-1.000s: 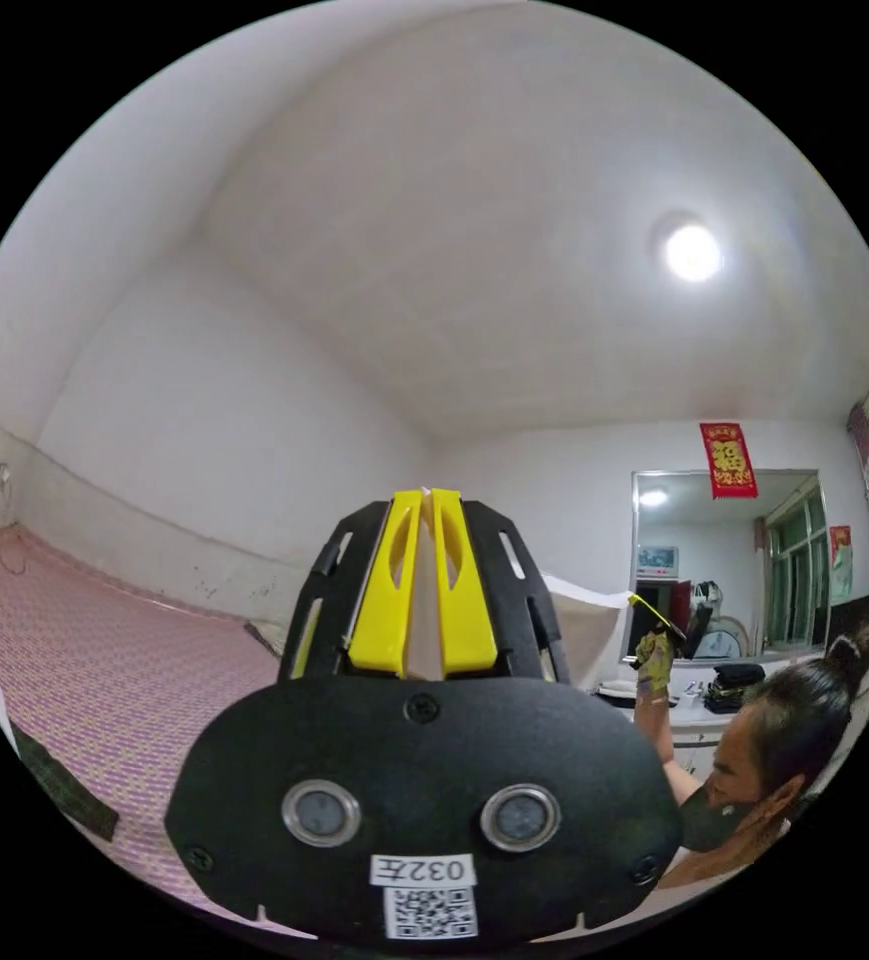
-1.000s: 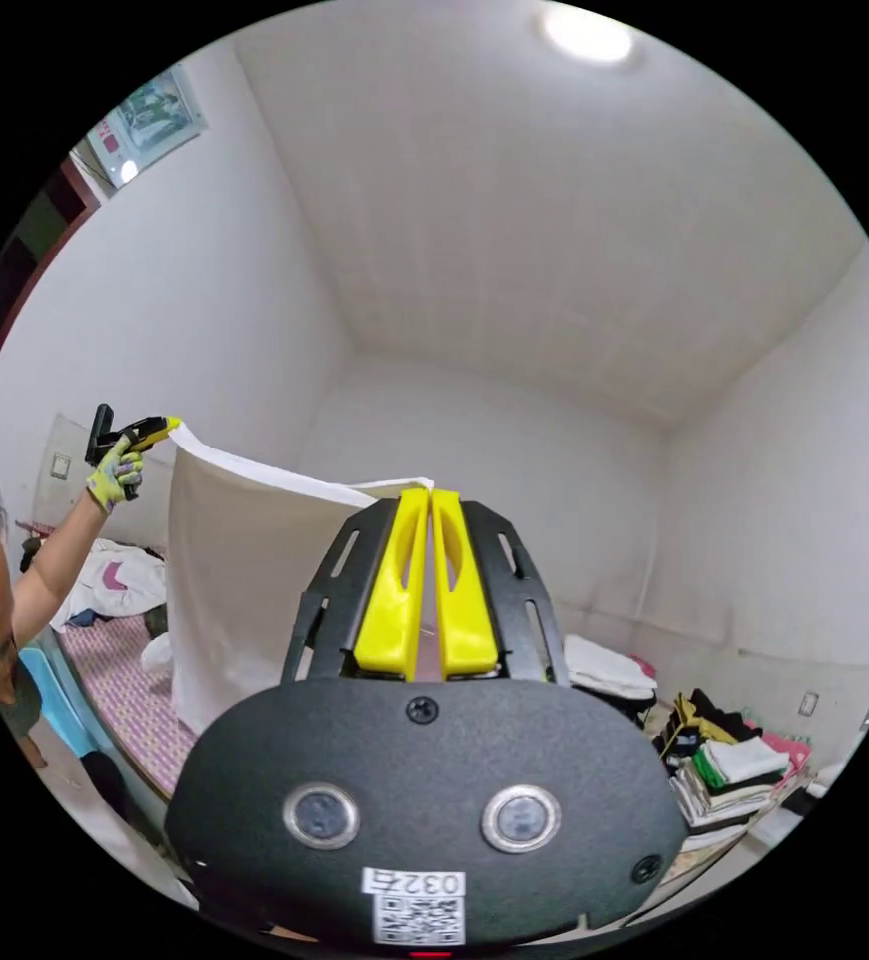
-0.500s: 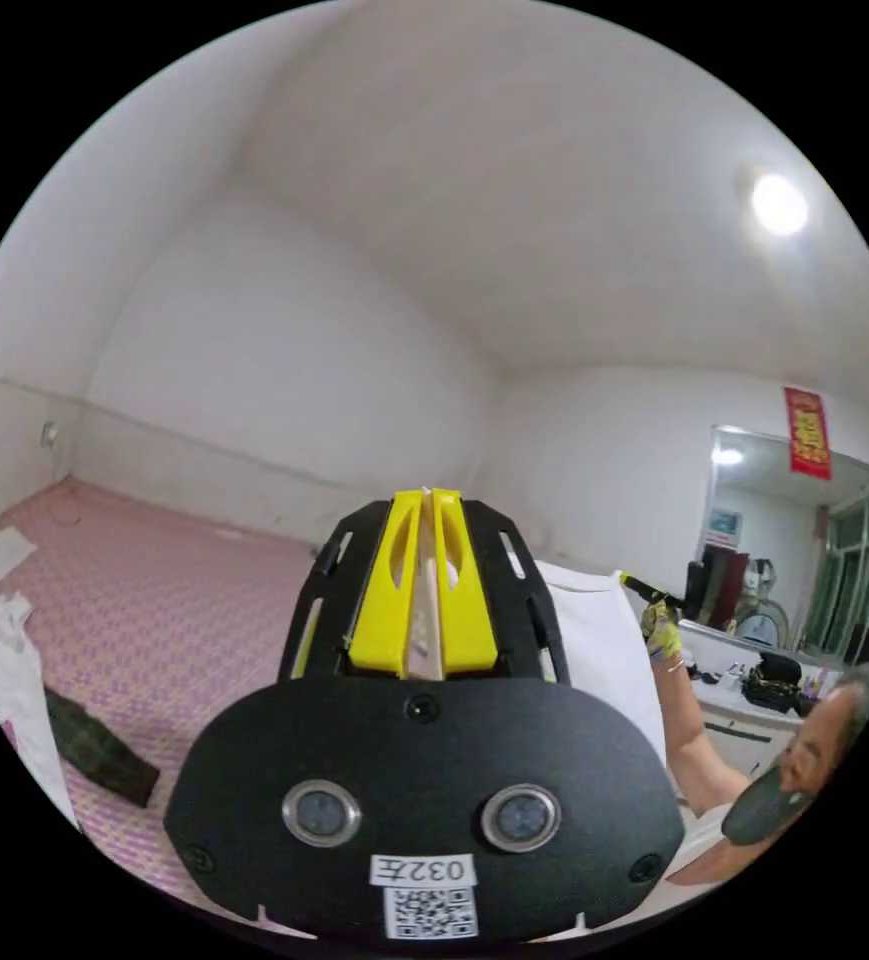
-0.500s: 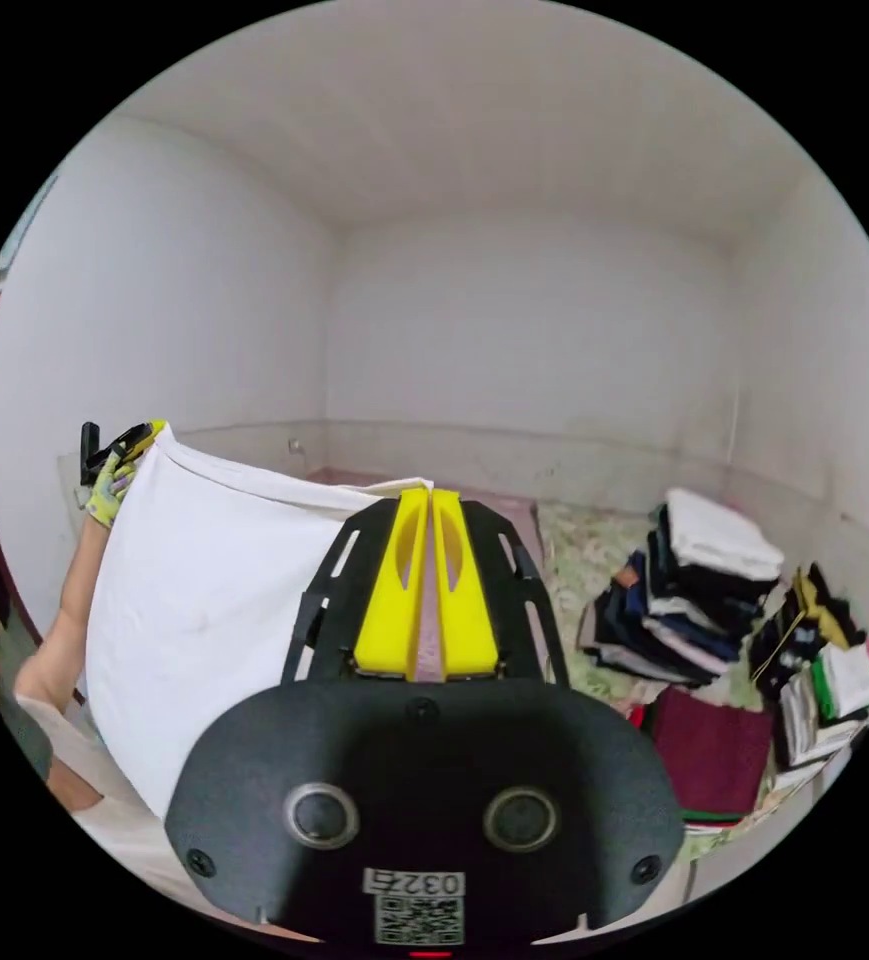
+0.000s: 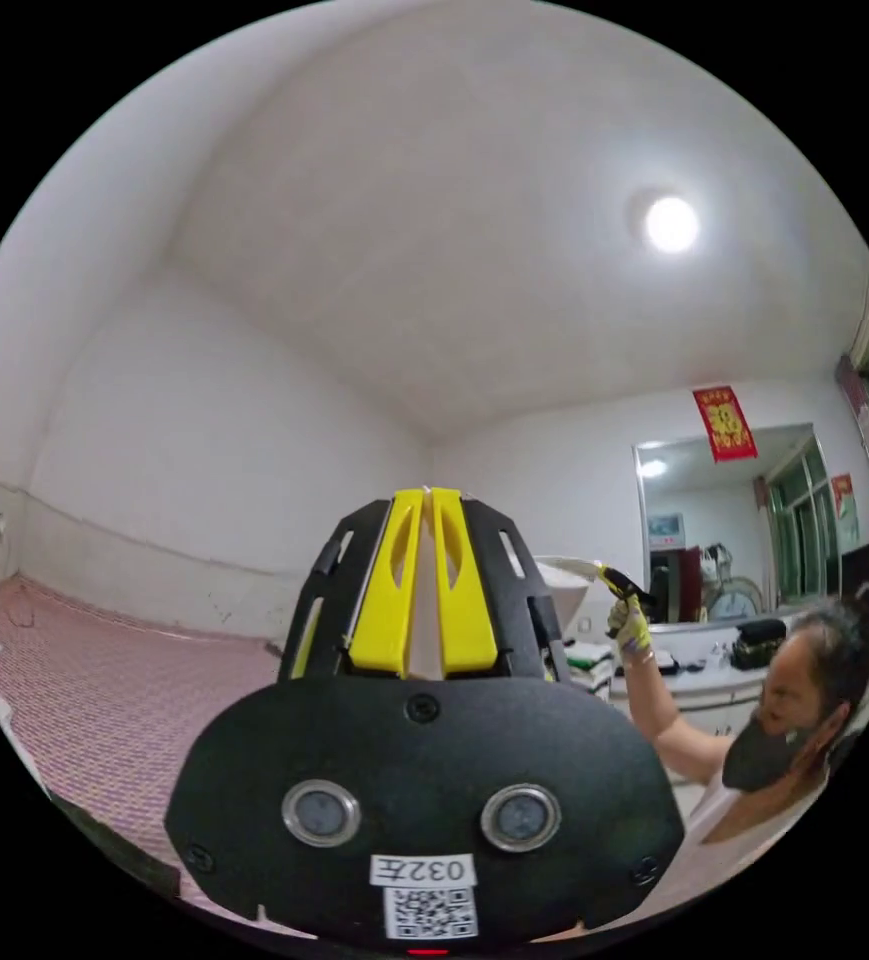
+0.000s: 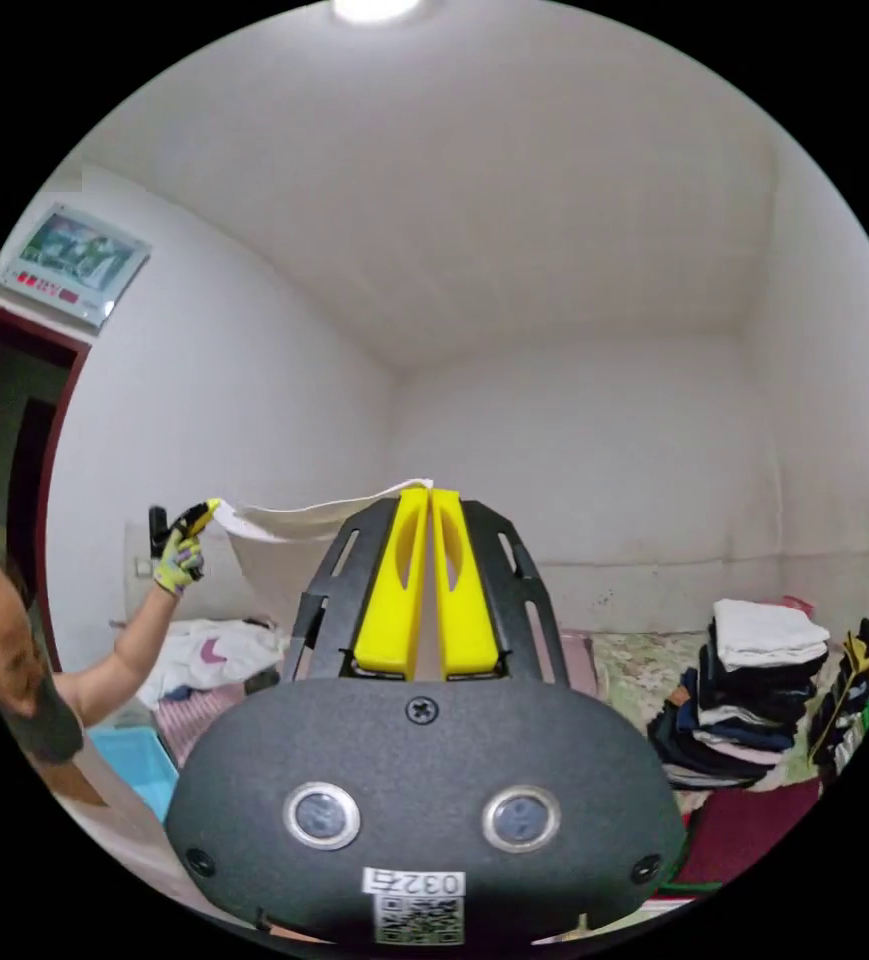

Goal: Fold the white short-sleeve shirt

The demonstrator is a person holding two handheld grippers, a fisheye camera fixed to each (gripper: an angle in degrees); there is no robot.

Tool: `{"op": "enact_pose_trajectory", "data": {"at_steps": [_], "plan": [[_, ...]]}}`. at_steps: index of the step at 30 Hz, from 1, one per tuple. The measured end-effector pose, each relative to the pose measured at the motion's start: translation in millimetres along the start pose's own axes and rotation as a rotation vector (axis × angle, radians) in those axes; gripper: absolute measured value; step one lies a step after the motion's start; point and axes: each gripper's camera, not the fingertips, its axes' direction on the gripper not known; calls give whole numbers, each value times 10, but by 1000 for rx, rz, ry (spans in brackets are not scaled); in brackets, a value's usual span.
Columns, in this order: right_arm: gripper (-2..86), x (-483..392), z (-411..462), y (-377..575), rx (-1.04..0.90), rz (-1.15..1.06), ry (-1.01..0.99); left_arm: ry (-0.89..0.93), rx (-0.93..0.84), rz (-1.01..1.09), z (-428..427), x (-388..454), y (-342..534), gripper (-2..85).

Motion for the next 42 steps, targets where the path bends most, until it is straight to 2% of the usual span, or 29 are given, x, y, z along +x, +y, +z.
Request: {"op": "enact_pose_trajectory", "data": {"at_steps": [3,6,9,11,14,21,27,31,33,35,39,42], "plan": [[-10,-17,-108,829,-135,-20,-5,-10,-118,-17,-432,-65,760,-17],[-10,121,-92,1965,-327,96,-68,-134,-264,-90,-889,-274,1882,-16],[-10,288,-18,3230,-505,290,-121,-247,-442,-264,-1278,-627,3208,-16],[-10,452,-31,4110,-611,516,-121,-300,-553,-509,-1585,-913,4205,-17],[-10,573,-125,4715,-660,702,-115,-297,-543,-705,-1890,-1088,4787,-17],[-10,609,-189,4625,-688,651,-110,-291,-591,-644,-1994,-1337,4333,-15],[-8,695,-305,4474,-658,659,-104,-271,-407,-665,-2571,-1501,3926,-9],[7,800,-280,4558,-712,731,-73,-295,-448,-656,-2608,-1567,3830,-6],[63,837,-309,4519,-714,751,10,-276,-500,-627,-2439,-1578,3784,-2],[70,733,-282,4326,-692,674,103,-235,-612,-580,-2174,-1606,3738,13],[67,362,-7,4001,-659,511,60,-171,-614,-577,-2169,-1665,3698,43],[65,-112,295,3698,-659,289,75,-186,-631,-558,-2244,-1649,3708,39]]}}
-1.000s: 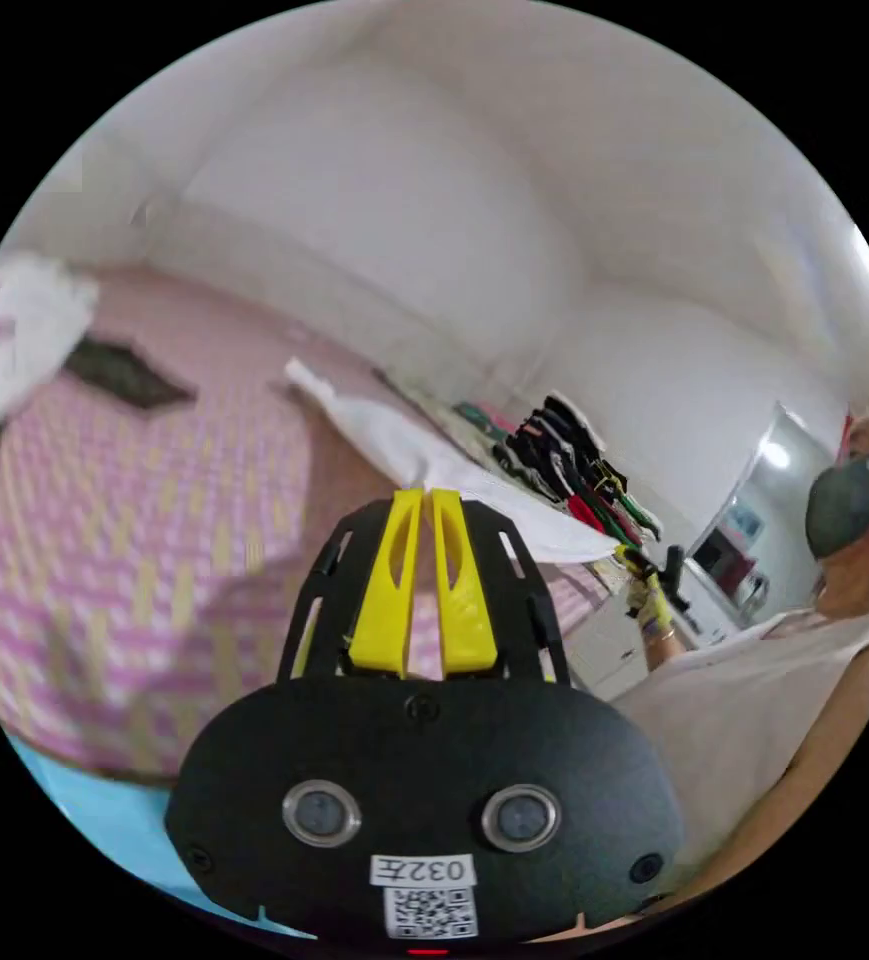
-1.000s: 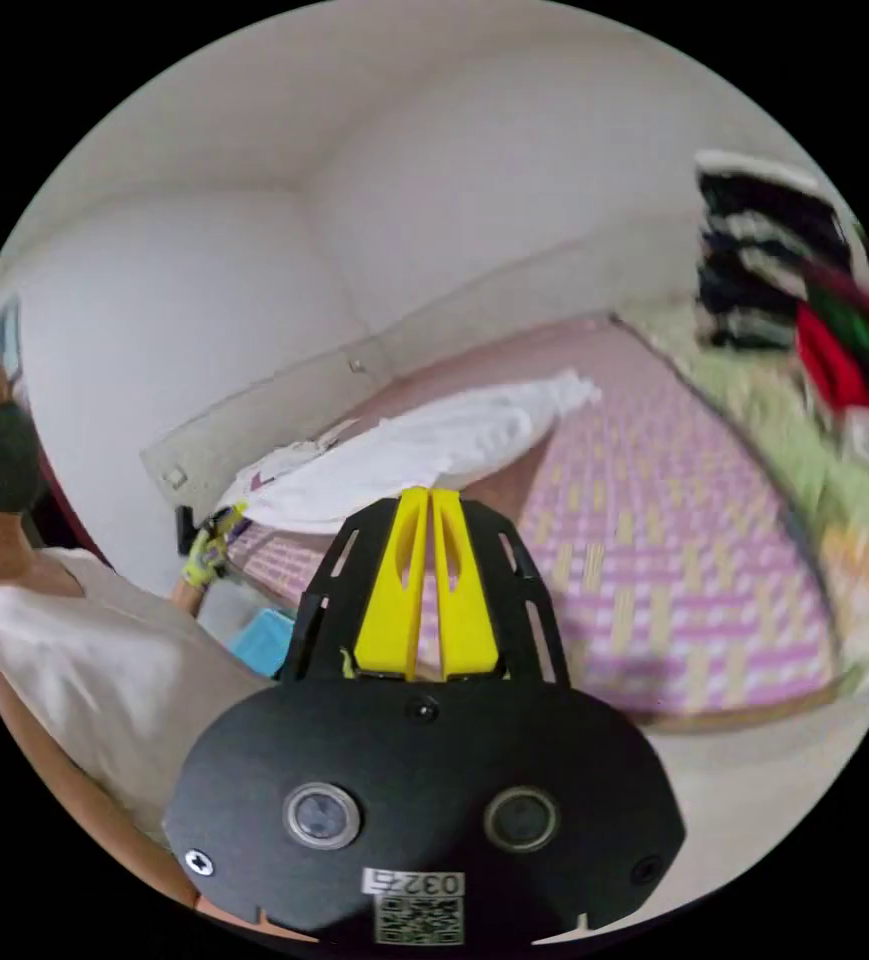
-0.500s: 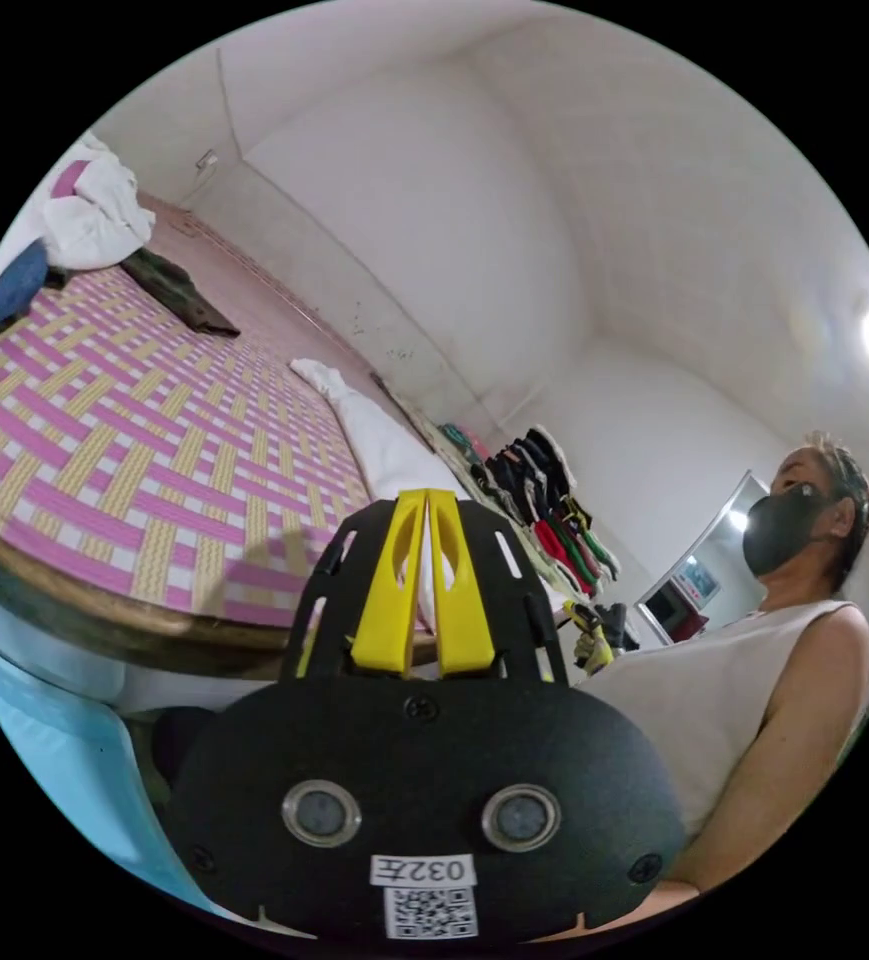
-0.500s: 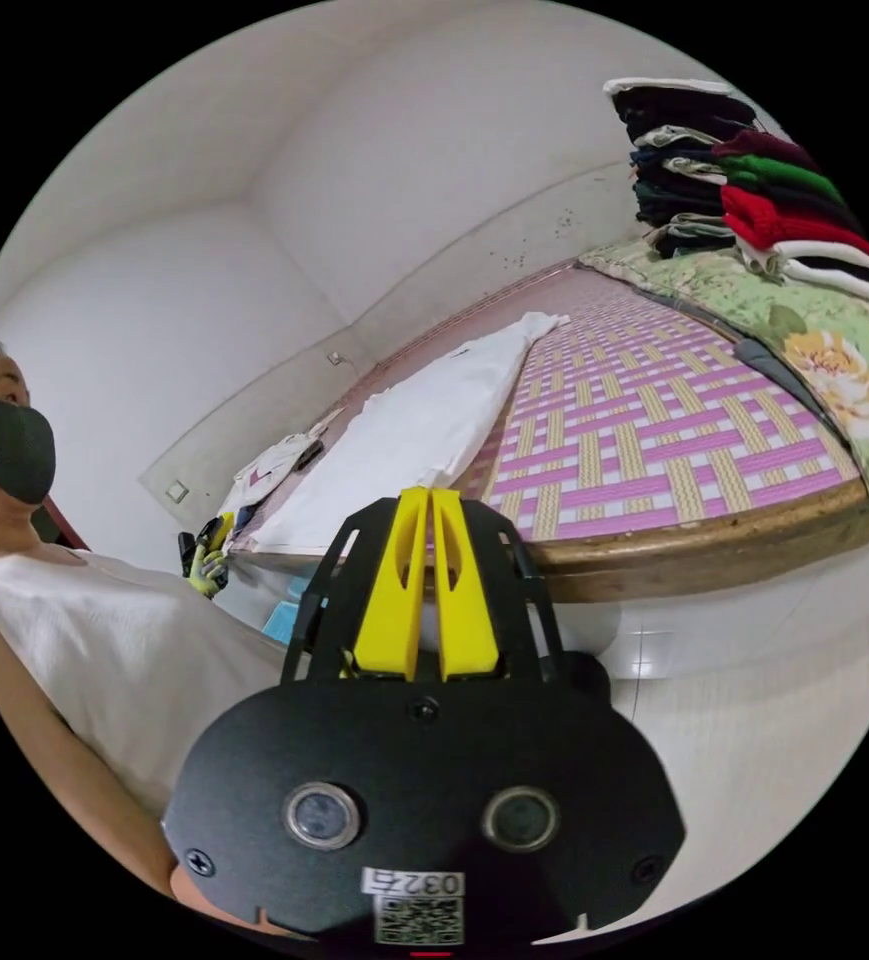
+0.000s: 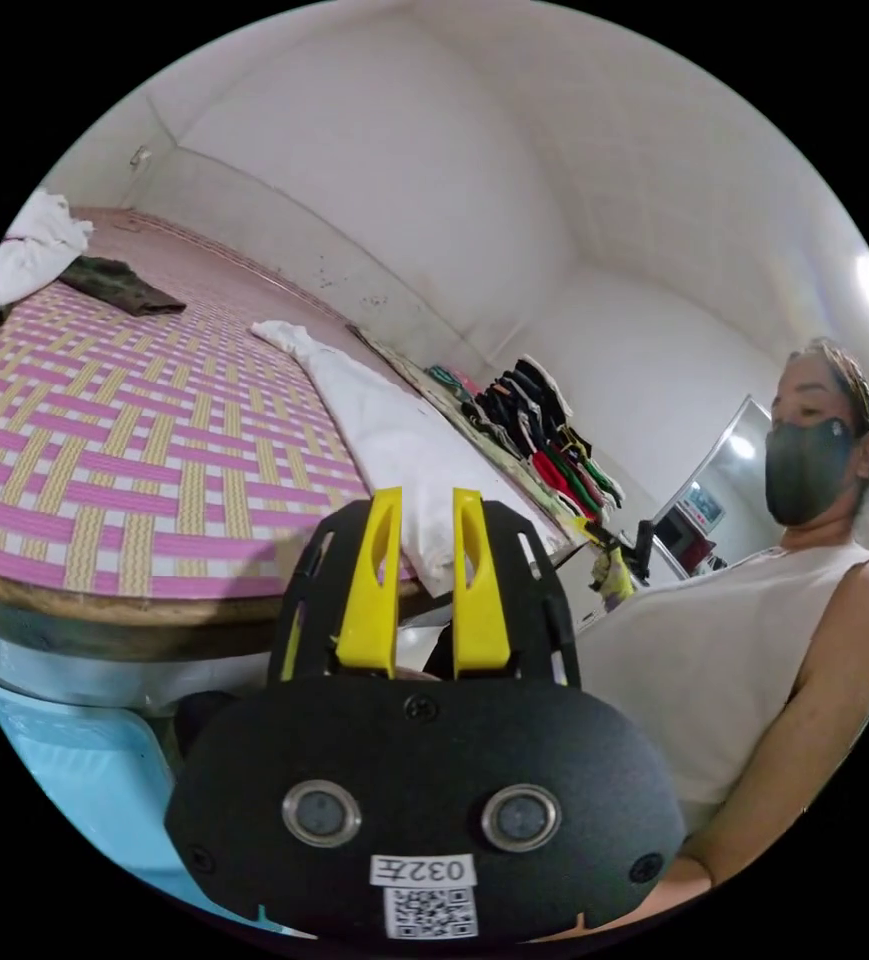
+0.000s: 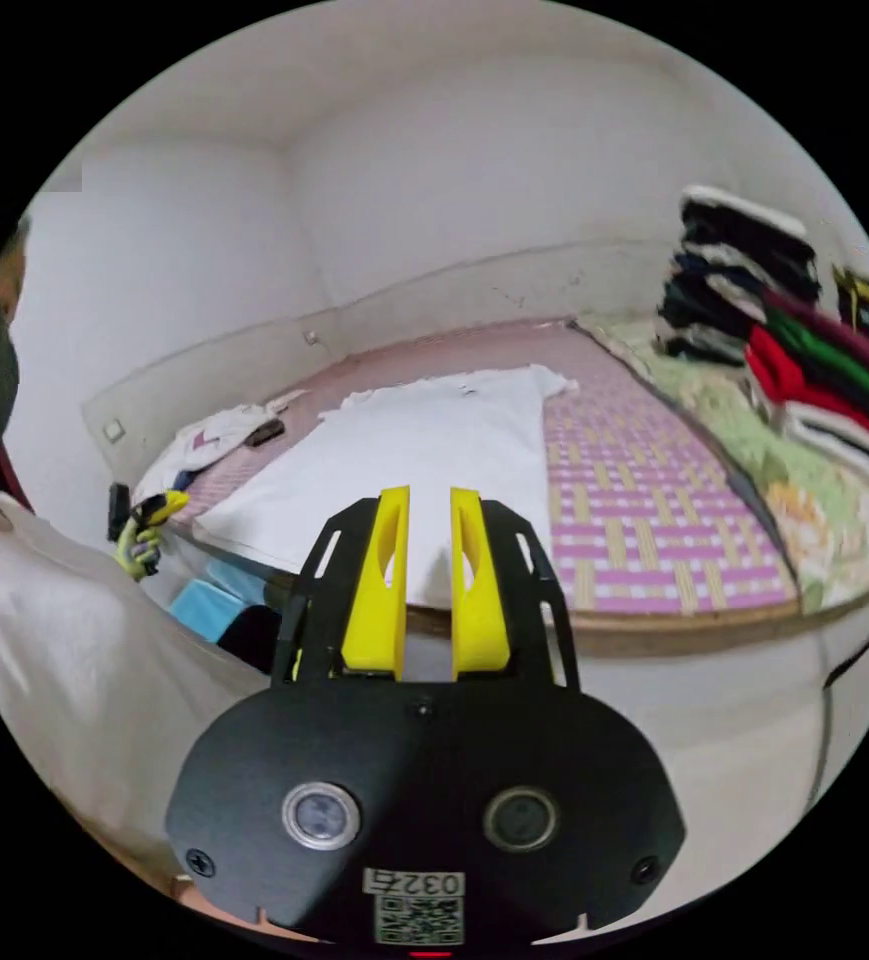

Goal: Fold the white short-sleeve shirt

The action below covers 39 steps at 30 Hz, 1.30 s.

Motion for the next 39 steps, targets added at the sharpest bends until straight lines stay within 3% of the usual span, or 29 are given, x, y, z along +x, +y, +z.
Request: {"op": "enact_pose_trajectory", "data": {"at_steps": [3,5,10,13,17,23,29,33,36,39], "plan": [[47,-537,77,-230,134,-143,-169,-13,-57,15,111,14,-12,32],[59,-1009,539,-502,25,-246,-474,-12,-97,18,231,0,-67,27],[66,-2259,1629,-644,-271,-485,-679,-25,-108,34,361,-42,-282,10],[70,-2863,1993,-560,-352,-621,-646,-39,-79,50,372,-52,-486,-1],[75,-3343,2232,-469,-358,-739,-523,-80,-193,-13,633,-264,-806,-12],[2,-3646,2305,-385,-376,-848,-445,-132,-316,-43,921,-458,-947,-9],[17,-3641,2137,-250,-391,-927,-426,-115,-308,-45,826,-547,-856,-9],[39,-3513,2000,-353,-367,-867,-590,-121,-244,-28,637,-504,-804,-9],[42,-3323,2120,-468,-327,-722,-543,-68,-226,10,583,-448,-746,-9],[40,-3258,2393,-456,-409,-661,-565,-41,-261,58,634,-402,-634,-9]]}}
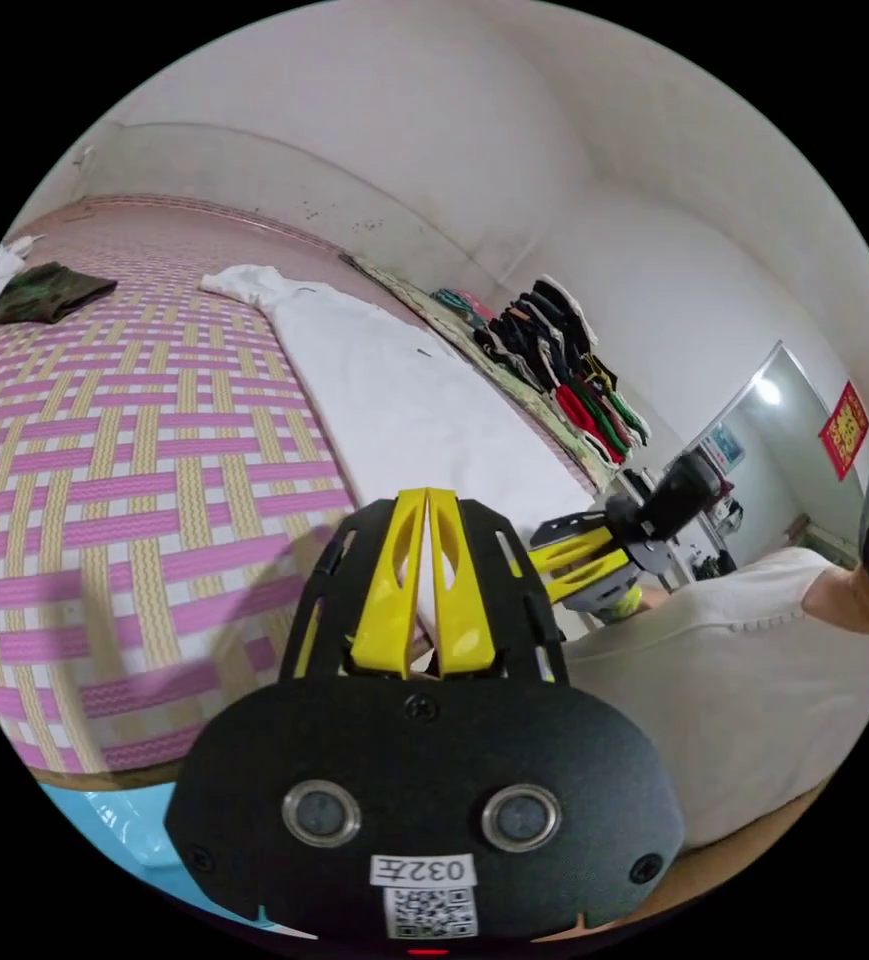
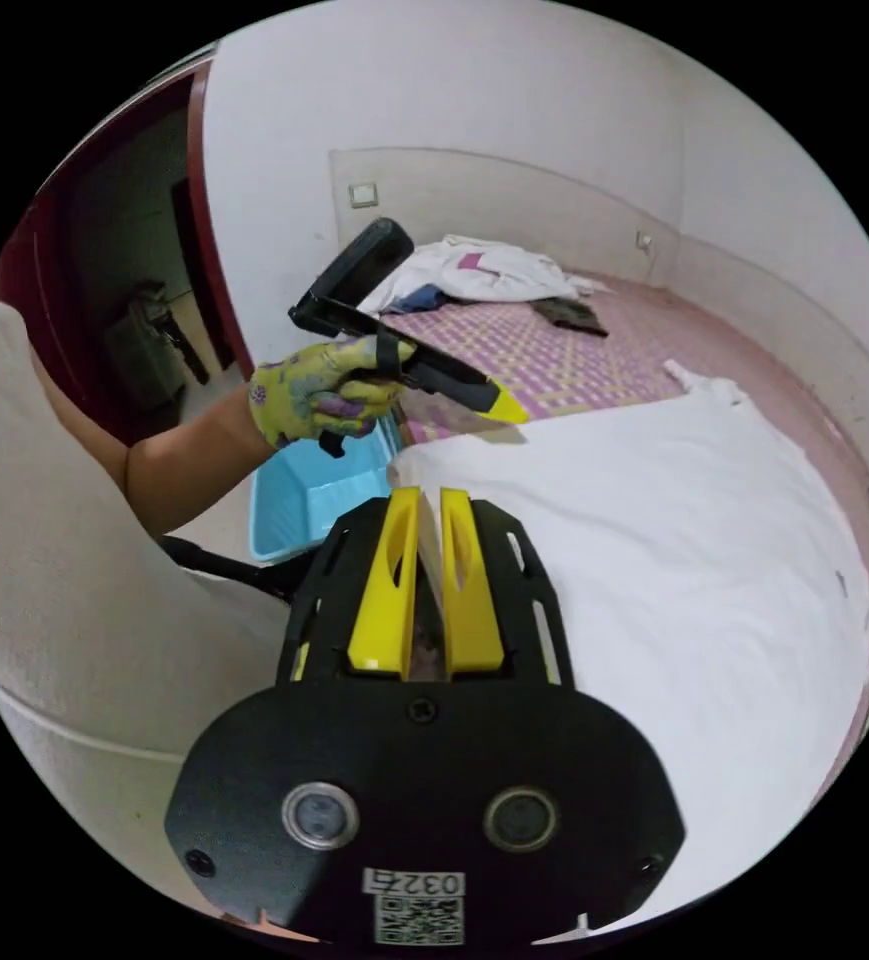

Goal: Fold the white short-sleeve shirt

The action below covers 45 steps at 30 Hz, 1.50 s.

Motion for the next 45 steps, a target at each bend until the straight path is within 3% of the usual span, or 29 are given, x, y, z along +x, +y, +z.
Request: {"op": "enact_pose_trajectory", "data": {"at_steps": [4,9,16,20,24,28,35,40,45], "plan": [[17,95,77,48,20,33,-146,-69,-67,37,110,37,193,-9],[1,288,-328,264,146,114,-90,-160,-49,31,-5,56,427,-9],[11,659,-1238,1320,295,492,203,-220,-60,-12,-190,71,575,-9],[45,675,-1970,2243,420,830,532,-181,-2,61,-168,343,313,-9],[55,435,-2389,3003,627,1070,696,-91,-36,177,319,662,-63,-9],[80,417,-2351,3434,667,1191,570,66,-124,234,1240,969,-531,-9],[87,573,-2125,3464,664,1184,430,253,-206,251,2584,1423,-1220,-15],[43,642,-1980,3362,655,1161,392,188,-218,248,3180,1490,-1443,-16],[-4,557,-1966,3388,671,1133,401,-38,-301,225,3766,1284,-1534,-12]]}}
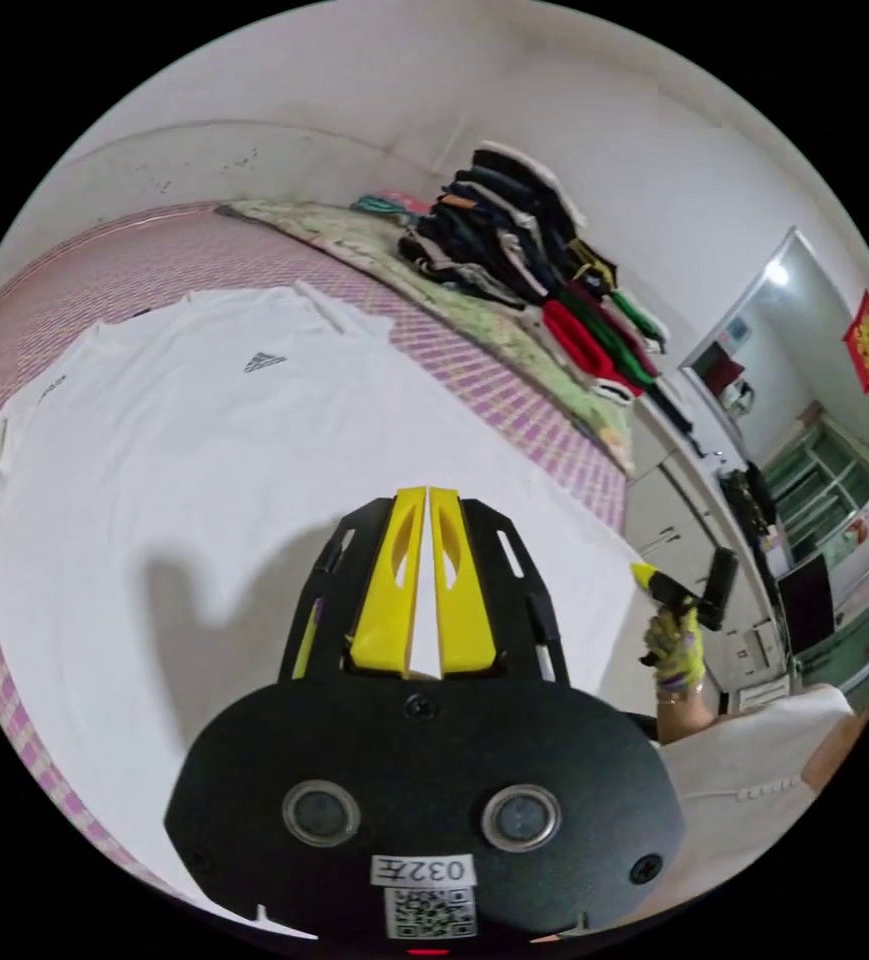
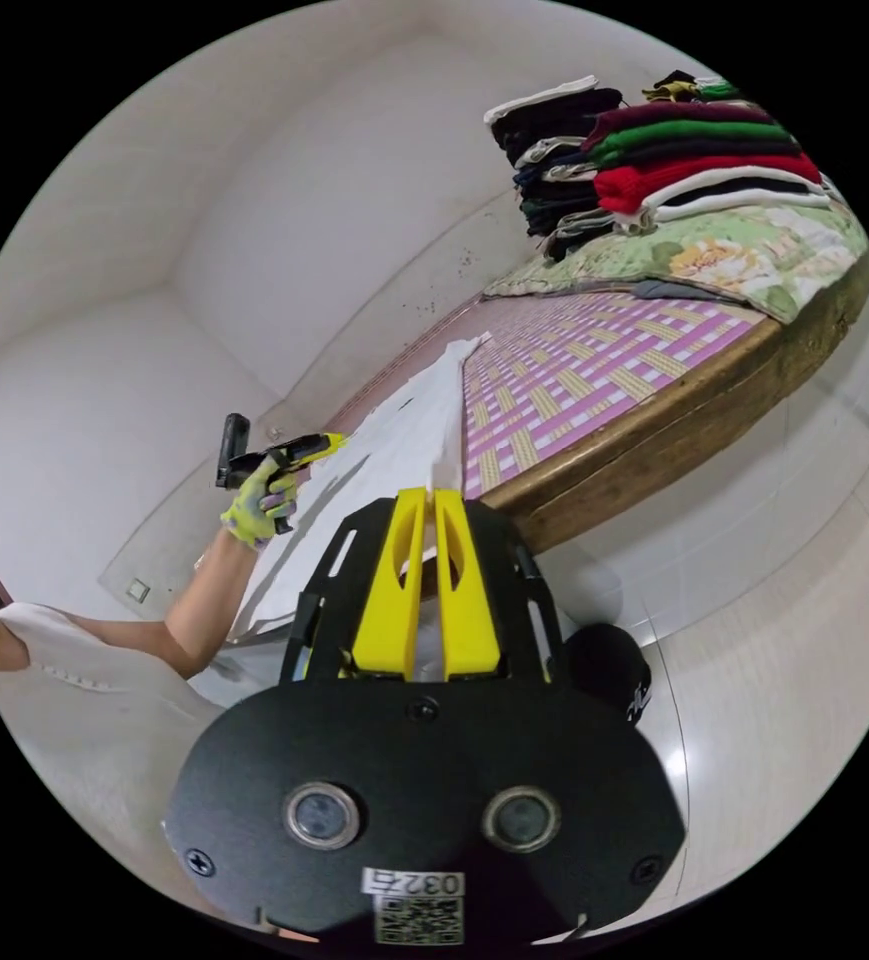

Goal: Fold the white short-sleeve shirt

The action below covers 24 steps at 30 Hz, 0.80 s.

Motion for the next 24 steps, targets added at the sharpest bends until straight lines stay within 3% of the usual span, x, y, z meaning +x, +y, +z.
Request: {"op": "enact_pose_trajectory", "data": {"at_steps": [5,13,24], "plan": [[-8,101,-44,94,-5,22,-25,-275,54,-119,-220,-620,34,-9],[-9,124,-27,140,-16,27,-34,-333,35,-376,-618,-1918,466,-9],[-9,110,-156,474,-62,34,-60,-262,-95,-366,-819,-1951,1285,-9]]}}
